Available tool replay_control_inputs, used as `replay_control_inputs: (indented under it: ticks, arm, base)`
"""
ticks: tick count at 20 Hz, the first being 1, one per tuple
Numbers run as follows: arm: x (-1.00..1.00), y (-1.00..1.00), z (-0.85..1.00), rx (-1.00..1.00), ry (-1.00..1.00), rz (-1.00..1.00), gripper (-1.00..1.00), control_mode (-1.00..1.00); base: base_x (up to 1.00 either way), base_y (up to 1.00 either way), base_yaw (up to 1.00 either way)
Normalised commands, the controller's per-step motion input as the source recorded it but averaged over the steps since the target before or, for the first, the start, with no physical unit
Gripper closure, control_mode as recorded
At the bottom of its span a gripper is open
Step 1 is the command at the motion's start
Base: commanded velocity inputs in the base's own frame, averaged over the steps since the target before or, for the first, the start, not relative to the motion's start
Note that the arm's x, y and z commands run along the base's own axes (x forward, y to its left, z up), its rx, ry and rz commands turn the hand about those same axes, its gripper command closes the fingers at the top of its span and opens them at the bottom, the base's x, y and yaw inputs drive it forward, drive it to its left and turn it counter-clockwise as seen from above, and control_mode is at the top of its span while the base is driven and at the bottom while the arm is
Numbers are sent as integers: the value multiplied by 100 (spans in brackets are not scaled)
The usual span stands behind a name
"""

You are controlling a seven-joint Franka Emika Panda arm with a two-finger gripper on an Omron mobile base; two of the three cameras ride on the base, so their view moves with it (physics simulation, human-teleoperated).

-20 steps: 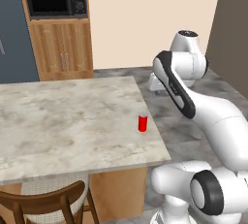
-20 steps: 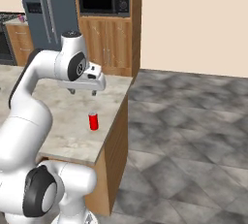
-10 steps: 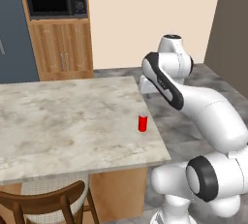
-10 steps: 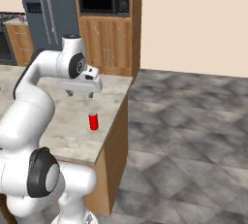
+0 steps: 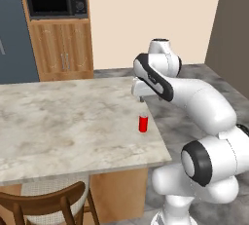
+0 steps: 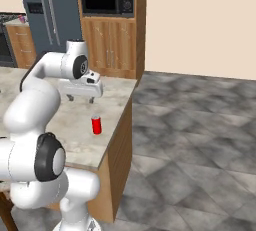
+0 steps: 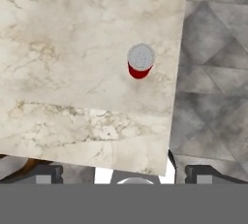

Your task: Four empty soda cans are scattered around the kitchen. Gather all the cans and cluster them next to the stove for recycling.

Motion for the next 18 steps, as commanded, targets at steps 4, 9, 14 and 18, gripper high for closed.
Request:
replay_control_inputs:
  ticks: [4, 9, 14, 18]
  arm:
    - [21, 9, -23, -1, 8, 0, -100, -100]
    - [22, 0, -32, -4, 5, 0, -100, -100]
    - [13, 3, -22, -3, 4, 0, -100, -100]
    - [0, 0, -12, -1, 4, 0, -100, -100]
  base:
    - [0, 0, 0]
    - [0, 0, 0]
    - [0, 0, 0]
    - [0, 0, 0]
